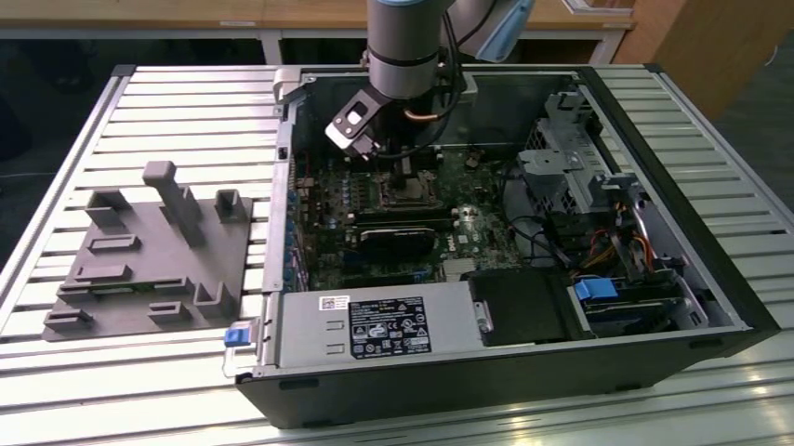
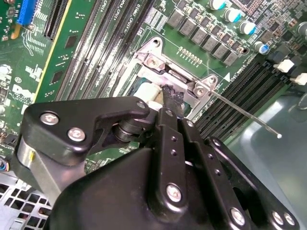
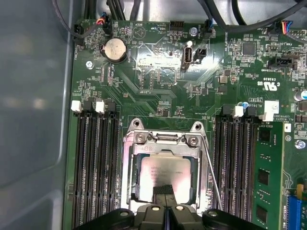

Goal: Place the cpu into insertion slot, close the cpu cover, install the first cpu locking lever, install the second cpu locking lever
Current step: 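Close the cpu cover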

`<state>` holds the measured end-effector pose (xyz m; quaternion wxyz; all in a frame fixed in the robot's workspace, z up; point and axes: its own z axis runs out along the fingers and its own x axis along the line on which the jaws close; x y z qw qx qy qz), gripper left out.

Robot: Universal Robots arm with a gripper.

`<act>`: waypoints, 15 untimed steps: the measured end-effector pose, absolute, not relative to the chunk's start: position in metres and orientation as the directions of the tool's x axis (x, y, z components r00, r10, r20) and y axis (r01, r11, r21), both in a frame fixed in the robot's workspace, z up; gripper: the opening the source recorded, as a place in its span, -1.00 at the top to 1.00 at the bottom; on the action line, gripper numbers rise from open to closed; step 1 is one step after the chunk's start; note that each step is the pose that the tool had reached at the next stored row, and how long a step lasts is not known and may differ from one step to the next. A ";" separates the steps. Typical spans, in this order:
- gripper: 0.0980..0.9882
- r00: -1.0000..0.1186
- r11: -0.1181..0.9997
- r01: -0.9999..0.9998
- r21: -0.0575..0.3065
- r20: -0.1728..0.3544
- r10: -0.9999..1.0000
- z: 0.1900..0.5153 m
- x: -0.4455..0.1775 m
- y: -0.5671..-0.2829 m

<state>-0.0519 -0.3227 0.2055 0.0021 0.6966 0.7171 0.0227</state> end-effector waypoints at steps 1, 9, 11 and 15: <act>0.98 -0.030 0.029 0.999 0.036 0.029 0.999 0.206 -0.052 -0.323; 0.98 -0.030 0.029 0.999 0.035 0.029 0.999 0.206 -0.047 -0.323; 0.98 -0.030 0.029 0.999 0.035 0.029 0.999 0.206 -0.045 -0.323; 0.98 -0.030 0.029 0.999 0.035 0.029 0.999 0.206 -0.042 -0.323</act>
